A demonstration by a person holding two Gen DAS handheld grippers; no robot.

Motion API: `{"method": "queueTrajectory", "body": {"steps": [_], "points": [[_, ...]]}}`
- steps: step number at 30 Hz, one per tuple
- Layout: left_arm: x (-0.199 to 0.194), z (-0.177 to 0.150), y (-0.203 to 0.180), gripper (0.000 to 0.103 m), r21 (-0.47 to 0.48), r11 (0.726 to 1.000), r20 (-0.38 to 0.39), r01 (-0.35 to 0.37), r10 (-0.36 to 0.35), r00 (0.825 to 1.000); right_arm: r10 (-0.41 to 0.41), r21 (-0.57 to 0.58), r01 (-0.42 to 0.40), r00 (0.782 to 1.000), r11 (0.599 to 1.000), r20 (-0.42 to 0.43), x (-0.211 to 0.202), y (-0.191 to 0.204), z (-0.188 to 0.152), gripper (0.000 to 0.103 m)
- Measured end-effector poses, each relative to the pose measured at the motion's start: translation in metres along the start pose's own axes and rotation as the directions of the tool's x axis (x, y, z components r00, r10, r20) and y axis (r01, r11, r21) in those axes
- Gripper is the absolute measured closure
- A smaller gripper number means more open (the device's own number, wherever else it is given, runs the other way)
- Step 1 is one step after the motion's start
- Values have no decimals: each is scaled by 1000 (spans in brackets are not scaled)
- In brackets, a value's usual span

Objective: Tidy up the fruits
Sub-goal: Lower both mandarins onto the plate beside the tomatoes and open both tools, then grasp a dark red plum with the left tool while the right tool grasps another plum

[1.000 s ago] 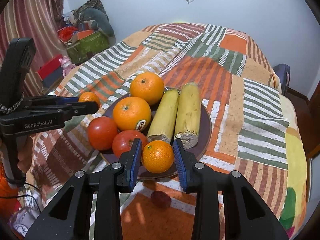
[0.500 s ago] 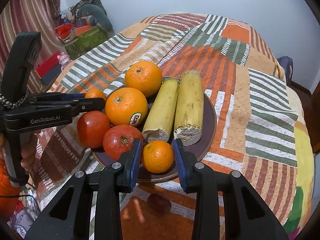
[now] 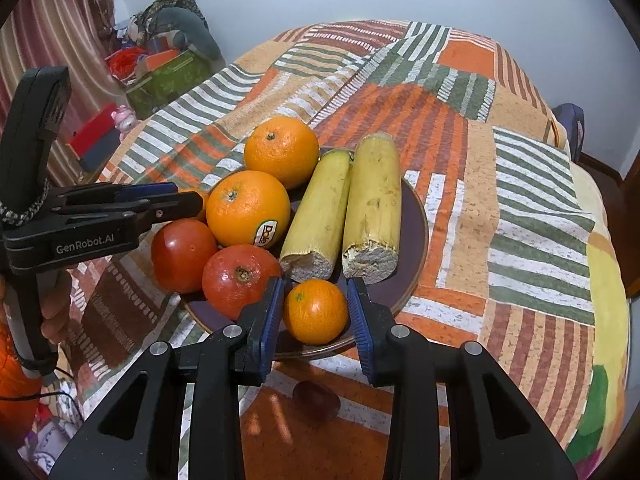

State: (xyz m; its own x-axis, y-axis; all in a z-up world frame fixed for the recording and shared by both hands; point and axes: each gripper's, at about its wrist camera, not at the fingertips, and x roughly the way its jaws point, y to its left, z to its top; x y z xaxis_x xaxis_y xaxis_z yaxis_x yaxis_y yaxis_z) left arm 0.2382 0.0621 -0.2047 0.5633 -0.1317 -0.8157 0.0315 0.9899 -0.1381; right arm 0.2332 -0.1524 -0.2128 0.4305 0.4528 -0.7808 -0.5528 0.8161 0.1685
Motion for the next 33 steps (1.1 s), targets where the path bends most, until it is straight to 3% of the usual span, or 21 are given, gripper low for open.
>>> {"method": "queueTrajectory", "body": {"steps": [13,17,33], "points": [[-50,-10,-14,62,30,1000,63,-8,6,998,-22,-4,22,998,1000,64,-34,1,0,71],[-60,-19,-20,57,30,1000,63,-1,-1,998,-38,-8,38,997,999,60,-44,-1,-11,66],[-57,-75,-52,56,48,997,-53,53,-50,997,-30,8,30,999,1000,-31,-42,-7,-51,66]]}}
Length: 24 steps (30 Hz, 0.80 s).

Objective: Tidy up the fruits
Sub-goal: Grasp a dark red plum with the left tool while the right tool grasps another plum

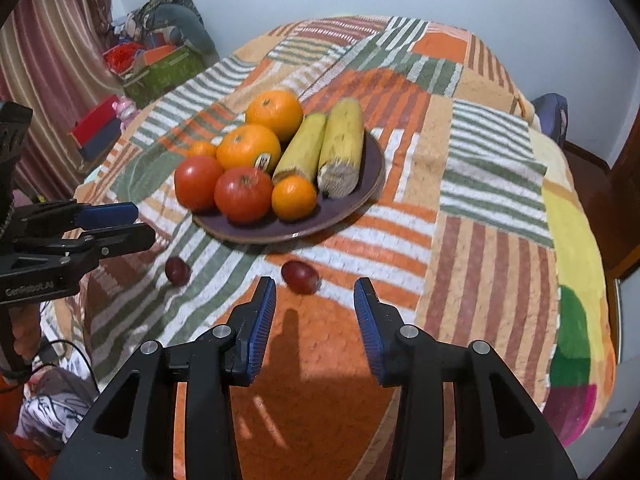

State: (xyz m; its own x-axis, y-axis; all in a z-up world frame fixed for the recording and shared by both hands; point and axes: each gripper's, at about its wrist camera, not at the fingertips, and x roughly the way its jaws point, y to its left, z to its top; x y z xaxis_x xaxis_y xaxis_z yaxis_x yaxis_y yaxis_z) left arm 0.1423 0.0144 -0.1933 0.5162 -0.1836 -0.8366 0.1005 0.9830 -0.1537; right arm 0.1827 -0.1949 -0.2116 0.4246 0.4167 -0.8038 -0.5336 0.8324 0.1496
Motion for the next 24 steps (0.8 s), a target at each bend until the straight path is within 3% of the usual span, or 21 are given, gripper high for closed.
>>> {"method": "queueTrajectory", "body": {"steps": [10,20,24], "points": [[26,-14,-12,56,31,999,-73,22,-20,997,13,10,-12,999,1000,-40,21,0,-4,66],[37,-17,-10,75,17,999,-94,44,-42,995,1,8,-1,1000,1000,-21,37,0,4,66],[38,-17,-9,76,11,999,-90,47,-46,995,-20,-14,20,1000,1000,-12,38,2,5,76]]}}
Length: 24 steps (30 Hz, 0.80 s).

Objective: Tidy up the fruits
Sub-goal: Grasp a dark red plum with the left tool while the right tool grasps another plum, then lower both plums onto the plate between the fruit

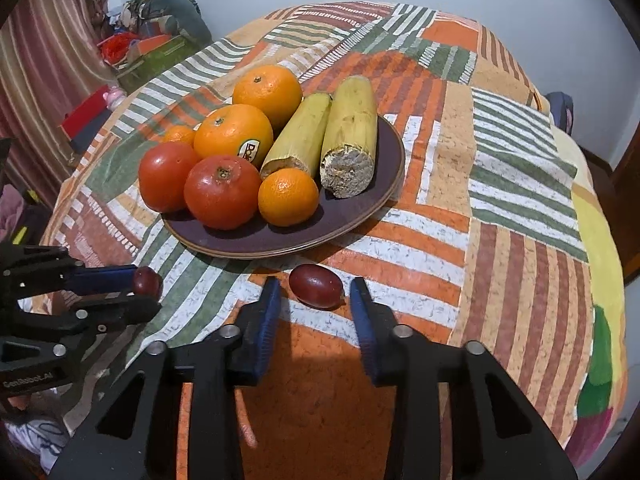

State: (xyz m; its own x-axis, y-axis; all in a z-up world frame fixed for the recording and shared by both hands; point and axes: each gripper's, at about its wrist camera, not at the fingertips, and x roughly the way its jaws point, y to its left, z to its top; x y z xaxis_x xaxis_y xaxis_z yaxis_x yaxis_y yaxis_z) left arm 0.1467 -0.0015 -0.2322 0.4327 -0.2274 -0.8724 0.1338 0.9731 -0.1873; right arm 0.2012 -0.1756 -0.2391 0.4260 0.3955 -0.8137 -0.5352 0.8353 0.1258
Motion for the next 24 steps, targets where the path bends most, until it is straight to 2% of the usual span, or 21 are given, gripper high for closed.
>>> {"method": "queueTrajectory", "body": {"steps": [10,24], "points": [[-7,3,1,77,1,1000,23,-18,18,1000,19,14,-19,999,1000,26,-13,-4,1,78],[-29,43,-7,77,30,999,125,-27,24,992,51,-8,-50,993,999,107,-34,5,21,78]]}}
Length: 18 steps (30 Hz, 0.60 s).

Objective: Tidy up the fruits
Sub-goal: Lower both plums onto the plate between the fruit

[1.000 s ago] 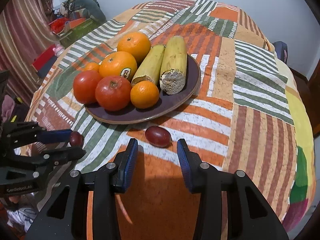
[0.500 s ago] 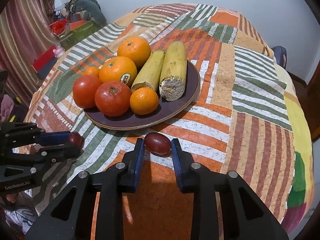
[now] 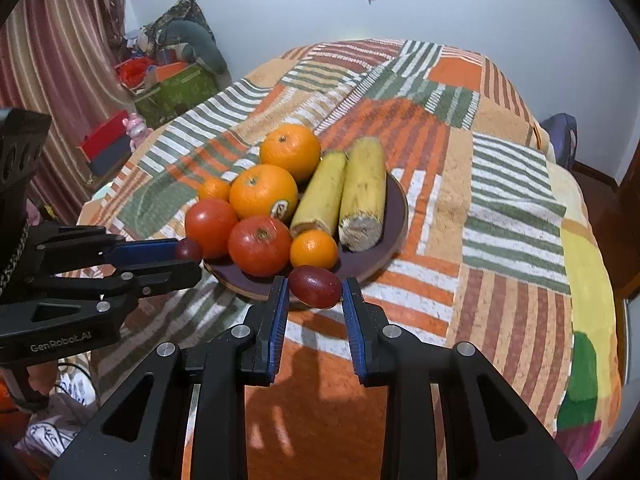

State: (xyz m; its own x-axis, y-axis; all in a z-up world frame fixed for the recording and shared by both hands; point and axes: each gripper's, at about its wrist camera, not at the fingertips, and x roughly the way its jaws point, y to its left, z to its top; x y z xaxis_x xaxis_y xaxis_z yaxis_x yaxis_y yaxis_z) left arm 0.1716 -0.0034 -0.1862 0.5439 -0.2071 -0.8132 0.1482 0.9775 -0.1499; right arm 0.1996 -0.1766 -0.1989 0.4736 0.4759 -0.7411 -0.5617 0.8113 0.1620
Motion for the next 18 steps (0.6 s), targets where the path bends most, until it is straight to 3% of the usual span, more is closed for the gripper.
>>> {"method": "queueTrajectory", "body": {"steps": [10,18], "points": [[2,29,-2,77,12,1000,42,10,-11,999,-5,10,5,1000,1000,19,8,-5,12,78],[26,48,-10,77,37,999,19,12,-13,1000,-4,44,4,1000,999,3,23,-19,15,78]]}}
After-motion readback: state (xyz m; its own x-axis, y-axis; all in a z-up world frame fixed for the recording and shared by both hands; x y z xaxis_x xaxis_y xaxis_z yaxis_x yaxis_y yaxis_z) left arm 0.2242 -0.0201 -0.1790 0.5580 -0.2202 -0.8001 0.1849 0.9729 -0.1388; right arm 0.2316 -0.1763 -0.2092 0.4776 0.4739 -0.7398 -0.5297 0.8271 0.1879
